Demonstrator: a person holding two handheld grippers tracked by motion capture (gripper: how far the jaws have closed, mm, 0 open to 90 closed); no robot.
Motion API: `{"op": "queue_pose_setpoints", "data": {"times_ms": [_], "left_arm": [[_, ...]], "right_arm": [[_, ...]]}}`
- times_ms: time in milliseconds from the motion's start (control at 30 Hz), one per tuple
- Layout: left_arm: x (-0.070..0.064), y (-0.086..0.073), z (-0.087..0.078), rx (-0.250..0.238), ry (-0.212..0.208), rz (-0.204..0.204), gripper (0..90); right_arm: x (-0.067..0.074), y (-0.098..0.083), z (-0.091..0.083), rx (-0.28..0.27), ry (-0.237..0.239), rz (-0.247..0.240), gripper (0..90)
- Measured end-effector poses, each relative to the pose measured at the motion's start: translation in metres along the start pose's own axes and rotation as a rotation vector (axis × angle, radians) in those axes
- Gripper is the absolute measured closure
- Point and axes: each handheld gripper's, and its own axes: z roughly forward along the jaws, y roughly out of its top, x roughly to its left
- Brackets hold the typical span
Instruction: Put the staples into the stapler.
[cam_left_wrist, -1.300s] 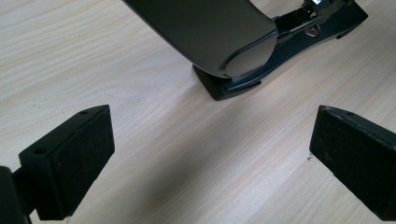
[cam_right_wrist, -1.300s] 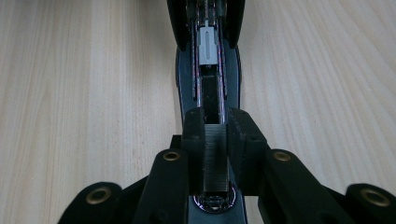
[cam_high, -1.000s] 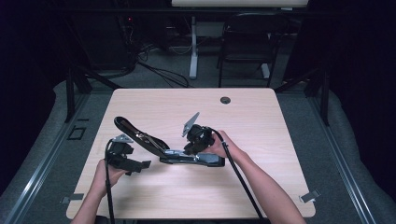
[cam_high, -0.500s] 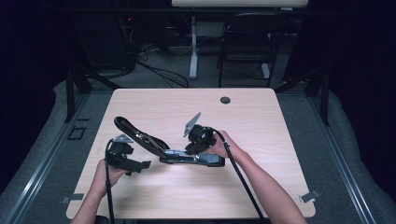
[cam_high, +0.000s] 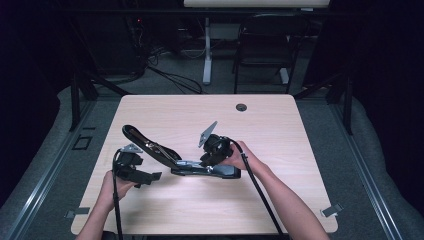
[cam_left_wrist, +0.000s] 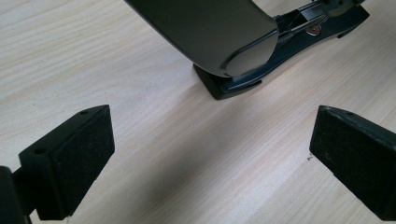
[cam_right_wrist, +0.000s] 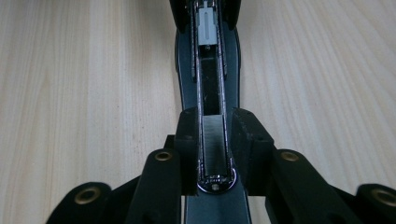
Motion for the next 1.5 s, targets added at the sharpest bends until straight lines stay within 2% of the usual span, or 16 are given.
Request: {"op": "queue_pose_setpoints", "data": {"times_ms": [133,433,533,600,667,700,733,800,867,967,1067,1133,1167,1267,1500], "left_arm": [[0.000,0.000,0.000,-0.004,0.003,-0.003,0.0],[0.000,0.000,-0.002,-0.018,0.013,-0.012,0.0],[0.001,0.001,-0.004,-0.042,0.019,-0.033,0.1],[0.002,0.001,-0.005,-0.044,0.041,-0.041,1.6],[0.003,0.001,-0.007,-0.051,0.073,-0.052,9.1],[0.004,0.001,-0.009,-0.058,0.079,-0.060,17.4],[0.005,0.001,-0.010,-0.076,0.097,-0.072,20.1],[0.006,0.001,-0.013,-0.094,0.104,-0.088,30.8],[0.008,0.000,-0.016,-0.121,0.104,-0.099,35.1],[0.008,0.000,-0.019,-0.165,0.099,-0.089,45.8],[0.005,0.002,-0.023,-0.205,0.085,-0.059,54.8],[0.003,0.003,-0.022,-0.236,0.082,-0.047,59.4],[0.002,0.003,-0.022,-0.241,0.073,-0.040,61.3],[0.001,0.003,-0.022,-0.238,0.083,-0.028,64.1],[0.000,0.003,-0.024,-0.277,0.086,-0.024,70.5]], "right_arm": [[0.004,-0.003,-0.002,-0.004,-0.014,0.014,66.1],[0.009,-0.007,-0.016,-0.029,-0.093,0.067,55.4],[0.010,-0.009,-0.019,-0.036,-0.110,0.082,54.1],[0.012,-0.010,-0.020,-0.040,-0.119,0.086,54.2],[0.012,-0.010,-0.021,-0.042,-0.119,0.091,54.1],[0.012,-0.011,-0.020,-0.040,-0.123,0.092,54.1],[0.012,-0.011,-0.020,-0.038,-0.124,0.093,54.1],[0.012,-0.011,-0.020,-0.036,-0.127,0.094,54.1],[0.012,-0.010,-0.020,-0.038,-0.128,0.095,53.9],[0.013,-0.010,-0.021,-0.039,-0.139,0.096,53.9],[0.013,-0.009,-0.022,-0.038,-0.148,0.097,53.9],[0.014,-0.008,-0.024,-0.040,-0.160,0.100,54.1],[0.014,-0.008,-0.025,-0.040,-0.165,0.101,54.3],[0.015,-0.007,-0.029,-0.055,-0.192,0.115,56.5],[0.019,-0.001,-0.041,-0.088,-0.235,0.138,74.0]]}}
